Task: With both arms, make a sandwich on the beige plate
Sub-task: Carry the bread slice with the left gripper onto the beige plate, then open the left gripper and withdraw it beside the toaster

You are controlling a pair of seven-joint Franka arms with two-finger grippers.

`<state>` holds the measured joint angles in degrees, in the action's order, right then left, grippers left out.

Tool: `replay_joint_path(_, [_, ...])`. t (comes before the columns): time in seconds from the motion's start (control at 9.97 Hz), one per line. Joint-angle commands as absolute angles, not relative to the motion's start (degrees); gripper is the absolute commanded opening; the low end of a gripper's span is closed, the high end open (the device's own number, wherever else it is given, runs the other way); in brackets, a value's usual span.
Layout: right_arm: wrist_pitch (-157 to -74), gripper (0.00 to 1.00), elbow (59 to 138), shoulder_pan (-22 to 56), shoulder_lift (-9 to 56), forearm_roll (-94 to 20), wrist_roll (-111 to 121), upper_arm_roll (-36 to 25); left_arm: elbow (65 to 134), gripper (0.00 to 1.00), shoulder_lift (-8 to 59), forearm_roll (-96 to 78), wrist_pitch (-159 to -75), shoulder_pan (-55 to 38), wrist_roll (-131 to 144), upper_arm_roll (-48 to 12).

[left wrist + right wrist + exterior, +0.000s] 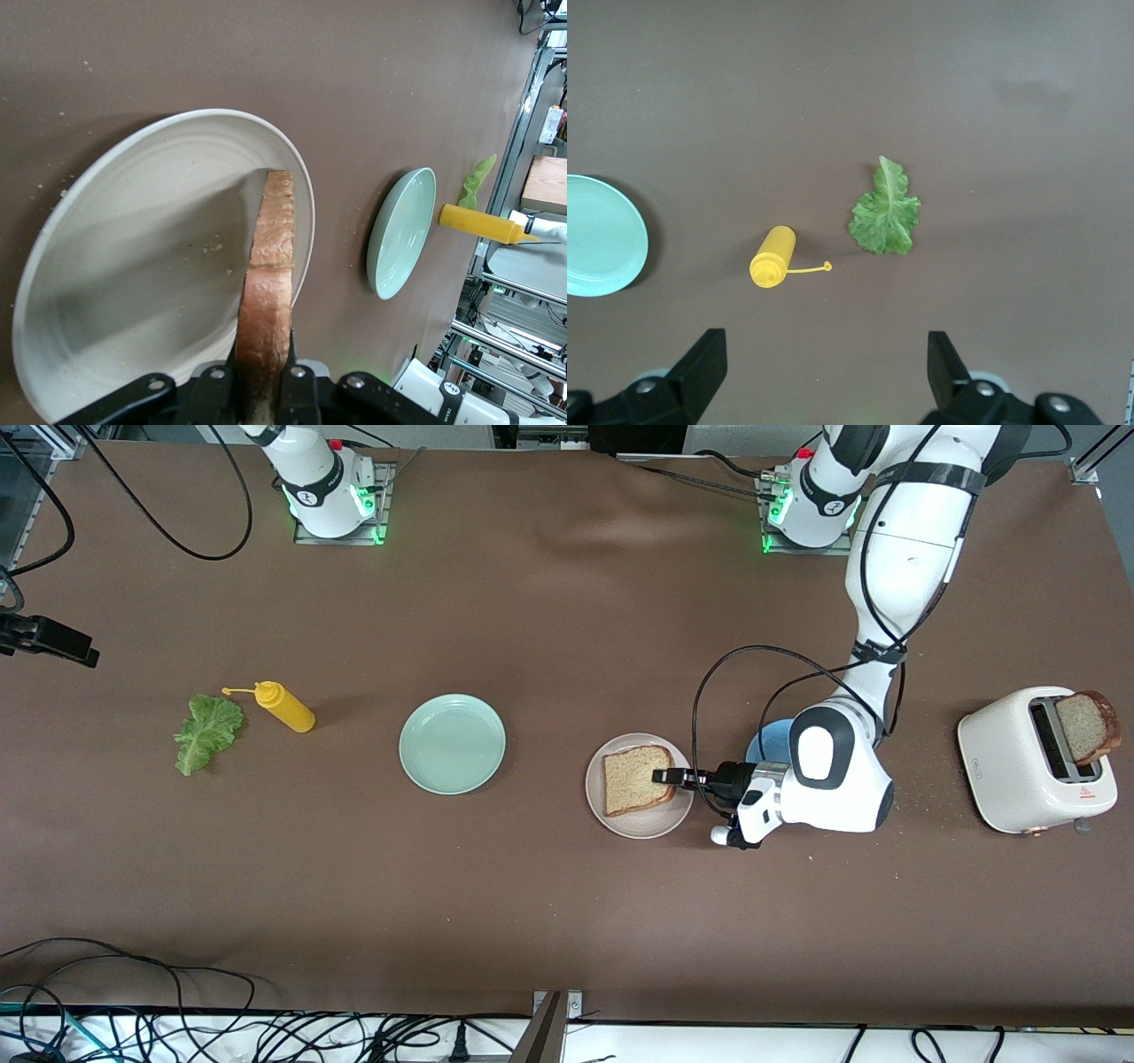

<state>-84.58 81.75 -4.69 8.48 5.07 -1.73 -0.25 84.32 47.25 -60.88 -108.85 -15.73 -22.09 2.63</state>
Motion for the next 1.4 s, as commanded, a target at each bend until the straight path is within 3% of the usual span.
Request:
replay_joint_path(0.0, [-84.2,1.0,82.1,-4.8,8.0,5.2,-1.9,-0.1,84.8,1.0,46.8,-58.3,-109.5,-16.2,-23.6,3.3])
replay_joint_path(0.4, [-84.2,1.0,82.1,-4.7,8.0,5.2,-1.9,-0.1,84.2,1.0,45.3,-52.3,-109.3,-15.5,-17.5,4.2])
replay_joint_path(0.9, [-84.2,1.0,82.1,-4.9,8.0,5.2,-1.9,-0.1,81.3,1.0,36.2,-32.6,-107.4,-13.7,-3.8,5.4])
replay_joint_path(1.3, [-84.2,1.0,82.1,-4.9,8.0,5.2,-1.9,-0.1,81.2,1.0,31.4,-15.4,-100.5,-7.8,-3.4,6.3])
